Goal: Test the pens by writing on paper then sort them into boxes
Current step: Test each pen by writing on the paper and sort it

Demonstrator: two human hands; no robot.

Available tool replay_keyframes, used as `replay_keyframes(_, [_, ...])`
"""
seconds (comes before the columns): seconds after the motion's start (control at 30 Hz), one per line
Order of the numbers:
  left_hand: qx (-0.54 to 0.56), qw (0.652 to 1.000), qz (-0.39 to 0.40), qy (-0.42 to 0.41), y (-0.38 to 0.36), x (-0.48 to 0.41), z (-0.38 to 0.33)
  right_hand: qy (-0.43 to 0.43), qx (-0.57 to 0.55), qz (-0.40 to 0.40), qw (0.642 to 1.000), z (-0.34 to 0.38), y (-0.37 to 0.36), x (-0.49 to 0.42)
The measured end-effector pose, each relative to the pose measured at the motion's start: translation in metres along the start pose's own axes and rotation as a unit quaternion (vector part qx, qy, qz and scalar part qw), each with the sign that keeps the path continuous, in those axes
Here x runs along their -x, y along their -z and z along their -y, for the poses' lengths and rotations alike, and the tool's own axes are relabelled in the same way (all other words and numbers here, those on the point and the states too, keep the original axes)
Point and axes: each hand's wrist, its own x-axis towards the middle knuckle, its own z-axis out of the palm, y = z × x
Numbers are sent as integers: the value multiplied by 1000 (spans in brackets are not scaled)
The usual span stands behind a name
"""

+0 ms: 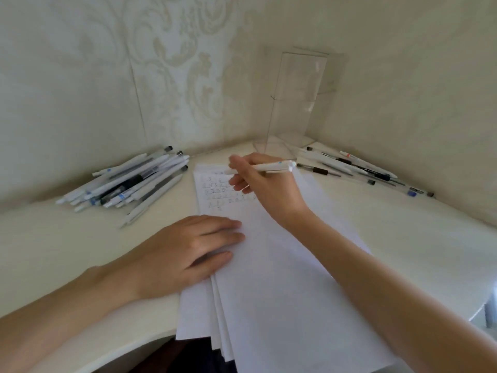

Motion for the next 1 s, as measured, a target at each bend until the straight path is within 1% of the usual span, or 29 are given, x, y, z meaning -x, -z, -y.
replay_keyframes(0.07, [3,1000,7,-5,-1,-1,1,-21,-12,6,1000,-12,-7,0])
replay_keyframes(0.17, [16,1000,15,-1,-5,-1,5,-70,-36,39,996,-23,-12,2])
replay_keyframes(0.23, [14,1000,11,1,-7,0,6,-82,-13,31,996,-23,-13,-1])
replay_keyframes(0.3, [10,1000,9,4,-8,0,6,-83,17,21,996,-21,-14,-5])
replay_keyframes(0.43, [21,1000,16,13,-10,1,7,-75,34,14,997,-23,-17,-7])
replay_keyframes(0.5, [32,999,20,16,-9,1,6,-68,37,12,997,-25,-18,-5])
replay_keyframes(0.7, [11,999,27,17,-7,0,6,-64,50,23,996,-24,-20,-4])
replay_keyframes(0.87, [20,999,33,21,-7,0,7,-67,61,2,996,-27,-21,-6])
replay_keyframes(1.0, [19,999,33,21,-7,0,6,-64,59,8,996,-27,-20,-6])
